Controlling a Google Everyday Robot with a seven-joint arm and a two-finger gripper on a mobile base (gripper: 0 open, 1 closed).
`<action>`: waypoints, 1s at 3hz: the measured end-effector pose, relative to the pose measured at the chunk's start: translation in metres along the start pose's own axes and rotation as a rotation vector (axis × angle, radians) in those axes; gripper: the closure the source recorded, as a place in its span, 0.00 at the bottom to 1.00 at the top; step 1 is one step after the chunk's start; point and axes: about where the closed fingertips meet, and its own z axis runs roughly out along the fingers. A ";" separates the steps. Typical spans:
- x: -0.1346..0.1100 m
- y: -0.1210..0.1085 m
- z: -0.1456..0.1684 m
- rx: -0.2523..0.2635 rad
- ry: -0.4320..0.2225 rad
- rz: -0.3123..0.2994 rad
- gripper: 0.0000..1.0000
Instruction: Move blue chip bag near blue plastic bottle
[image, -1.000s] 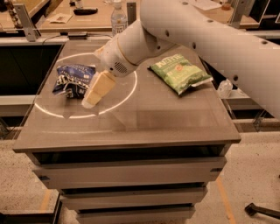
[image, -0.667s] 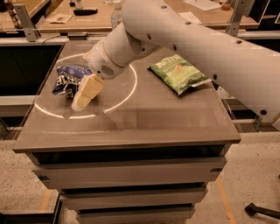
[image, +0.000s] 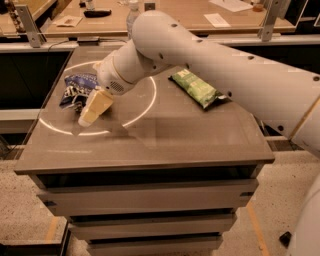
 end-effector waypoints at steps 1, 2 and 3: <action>0.020 -0.016 0.007 0.032 -0.013 0.008 0.00; 0.040 -0.021 0.013 0.050 -0.021 0.045 0.00; 0.045 -0.019 0.025 0.050 -0.043 0.108 0.00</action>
Offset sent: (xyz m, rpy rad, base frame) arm 0.0444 -0.0324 -0.0513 0.0620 0.0199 -0.1082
